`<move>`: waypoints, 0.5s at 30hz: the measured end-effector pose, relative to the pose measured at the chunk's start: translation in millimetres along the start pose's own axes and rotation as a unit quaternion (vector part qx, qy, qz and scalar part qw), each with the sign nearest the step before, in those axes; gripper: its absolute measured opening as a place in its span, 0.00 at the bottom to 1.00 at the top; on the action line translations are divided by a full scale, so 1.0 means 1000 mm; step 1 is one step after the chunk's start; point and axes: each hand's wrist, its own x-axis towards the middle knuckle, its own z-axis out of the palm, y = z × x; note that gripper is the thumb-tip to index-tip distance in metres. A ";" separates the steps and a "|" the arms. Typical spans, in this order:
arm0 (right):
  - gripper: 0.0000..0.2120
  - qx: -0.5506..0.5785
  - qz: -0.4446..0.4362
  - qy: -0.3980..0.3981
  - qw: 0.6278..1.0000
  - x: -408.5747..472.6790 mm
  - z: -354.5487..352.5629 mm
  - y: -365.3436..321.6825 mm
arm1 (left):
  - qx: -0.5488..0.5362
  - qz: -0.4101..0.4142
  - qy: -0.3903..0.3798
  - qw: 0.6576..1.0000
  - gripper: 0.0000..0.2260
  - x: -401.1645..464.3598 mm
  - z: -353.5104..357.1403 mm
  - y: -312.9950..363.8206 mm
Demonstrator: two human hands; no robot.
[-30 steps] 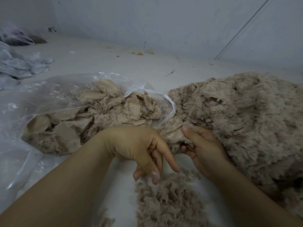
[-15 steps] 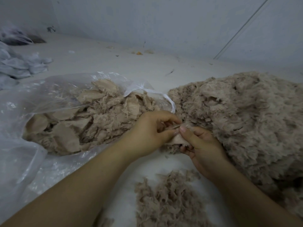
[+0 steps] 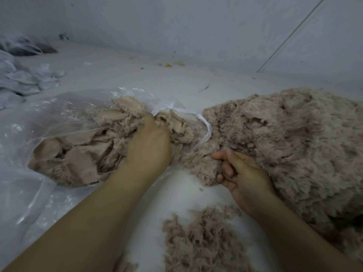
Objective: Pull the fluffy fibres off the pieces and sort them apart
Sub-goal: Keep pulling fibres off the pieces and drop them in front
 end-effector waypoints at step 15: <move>0.16 -0.012 -0.019 -0.049 0.999 0.001 -0.005 0.003 | -0.129 0.091 -0.118 0.980 0.04 -0.015 0.027 0.031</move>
